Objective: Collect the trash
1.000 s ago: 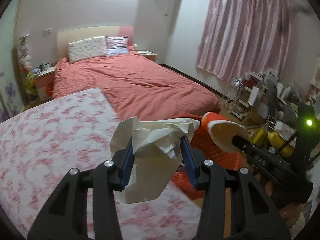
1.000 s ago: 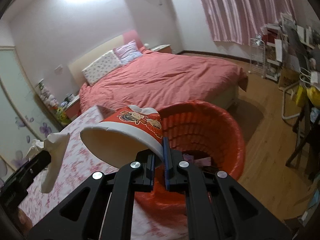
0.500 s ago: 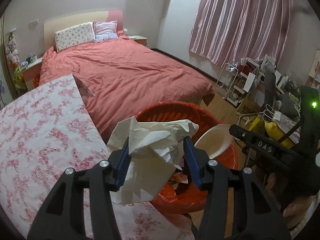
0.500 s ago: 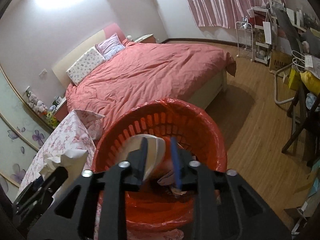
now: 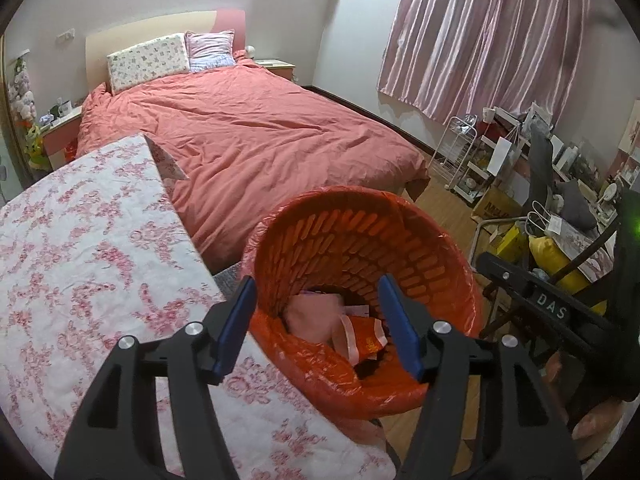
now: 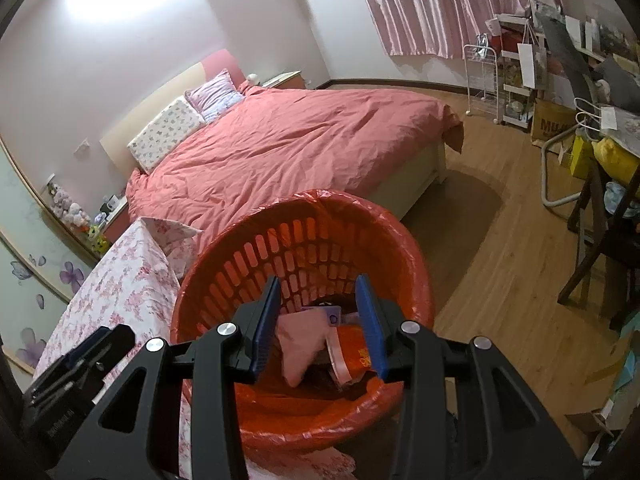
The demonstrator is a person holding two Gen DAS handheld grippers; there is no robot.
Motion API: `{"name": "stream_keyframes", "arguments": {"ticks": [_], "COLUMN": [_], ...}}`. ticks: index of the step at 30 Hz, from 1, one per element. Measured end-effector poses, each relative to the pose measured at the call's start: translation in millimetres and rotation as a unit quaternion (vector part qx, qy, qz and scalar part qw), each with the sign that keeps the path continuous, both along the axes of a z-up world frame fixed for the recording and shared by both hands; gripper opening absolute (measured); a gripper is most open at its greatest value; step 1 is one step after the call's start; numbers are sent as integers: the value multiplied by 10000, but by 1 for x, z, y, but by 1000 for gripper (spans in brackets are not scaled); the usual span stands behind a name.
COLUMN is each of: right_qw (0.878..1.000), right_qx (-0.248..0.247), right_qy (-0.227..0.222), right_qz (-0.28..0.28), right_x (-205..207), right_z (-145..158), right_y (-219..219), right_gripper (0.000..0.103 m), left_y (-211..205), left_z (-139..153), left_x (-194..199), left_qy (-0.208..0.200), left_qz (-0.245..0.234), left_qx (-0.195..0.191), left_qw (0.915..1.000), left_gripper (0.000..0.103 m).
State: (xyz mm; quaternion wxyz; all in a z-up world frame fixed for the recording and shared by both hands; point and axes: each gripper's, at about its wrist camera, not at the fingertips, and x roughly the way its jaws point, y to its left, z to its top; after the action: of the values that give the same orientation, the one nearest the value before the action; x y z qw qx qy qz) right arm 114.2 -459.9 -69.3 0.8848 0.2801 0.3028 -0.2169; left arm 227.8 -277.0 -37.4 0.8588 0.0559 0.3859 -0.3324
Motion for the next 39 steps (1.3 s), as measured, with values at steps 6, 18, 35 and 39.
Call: {"name": "stream_keyframes", "arguments": {"ticks": [6,18,35,39], "right_qw": [9993,9836,9570,9518], "right_qx": [-359,-1592,-2600,-2839], "right_qy": [-130,-794,-1279,-1148], "right_qz": [12,283,146,185], "right_x": [-17,-77,-139,-140], "right_z": [13,57,65,62], "right_y": [20,113,203,219], "right_gripper": [51,99,100,100], "left_y": [38,167,253,260], "left_z": [15,47,50,49], "left_x": [-19,-89,-197,-211], "left_qy": [-266,-1007,-1679,-1796], "left_qz": [296,1485,2520,2752], "left_qx": [1,-172,-81,-36], "left_qw": [9992,9836,9530,9444], "left_gripper": [68,95,99,99]}}
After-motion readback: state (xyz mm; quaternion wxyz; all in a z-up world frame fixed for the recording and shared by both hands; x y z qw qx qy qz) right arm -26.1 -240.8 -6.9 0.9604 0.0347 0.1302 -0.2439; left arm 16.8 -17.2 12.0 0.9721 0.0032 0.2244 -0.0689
